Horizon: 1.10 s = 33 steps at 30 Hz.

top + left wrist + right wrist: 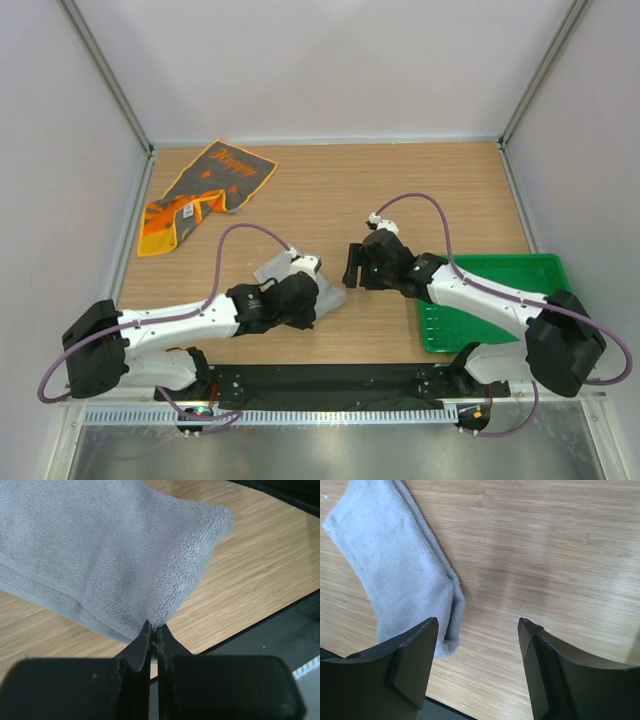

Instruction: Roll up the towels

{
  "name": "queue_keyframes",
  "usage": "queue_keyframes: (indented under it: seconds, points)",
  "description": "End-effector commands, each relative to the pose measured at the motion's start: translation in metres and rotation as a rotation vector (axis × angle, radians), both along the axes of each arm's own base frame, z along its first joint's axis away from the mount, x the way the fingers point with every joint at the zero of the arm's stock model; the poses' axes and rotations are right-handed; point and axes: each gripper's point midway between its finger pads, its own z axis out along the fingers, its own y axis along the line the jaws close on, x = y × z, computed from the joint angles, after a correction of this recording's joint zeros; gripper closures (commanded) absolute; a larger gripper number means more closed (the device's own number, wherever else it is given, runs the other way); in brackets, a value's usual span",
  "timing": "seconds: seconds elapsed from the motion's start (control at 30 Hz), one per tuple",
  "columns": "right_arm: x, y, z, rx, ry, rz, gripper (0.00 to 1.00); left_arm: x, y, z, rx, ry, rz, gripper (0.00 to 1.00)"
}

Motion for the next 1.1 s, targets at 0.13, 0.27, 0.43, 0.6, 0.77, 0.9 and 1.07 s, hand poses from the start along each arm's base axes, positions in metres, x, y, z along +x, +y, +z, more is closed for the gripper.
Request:
queue_keyframes:
  seconds: [0.13,0.27,0.43,0.6,0.77,0.9,1.07]
  points:
    - [0.001,0.002,0.043,0.072,-0.124,0.053,0.32,0.002,-0.007,-0.011,-0.128,0.253,0.055,1.0]
    - [-0.008,0.014,0.053,0.163,-0.131,0.119,0.35,0.012,-0.007,-0.019,-0.169,0.307,0.088,1.0]
    - [-0.02,0.037,0.055,0.281,-0.113,0.209,0.48,0.018,-0.001,-0.028,-0.208,0.387,0.147,1.0]
    - [-0.029,0.057,0.046,0.349,-0.072,0.28,0.57,0.023,0.005,-0.036,-0.253,0.479,0.197,1.0]
    - [-0.031,0.075,0.045,0.425,-0.087,0.34,0.62,0.031,0.018,-0.046,-0.257,0.526,0.256,1.0]
    - [-0.035,0.082,0.027,0.425,-0.054,0.381,0.65,0.034,0.023,-0.058,-0.248,0.572,0.267,1.0]
    - [-0.025,0.087,0.012,0.399,-0.053,0.363,0.66,0.037,0.022,-0.059,-0.247,0.576,0.242,1.0]
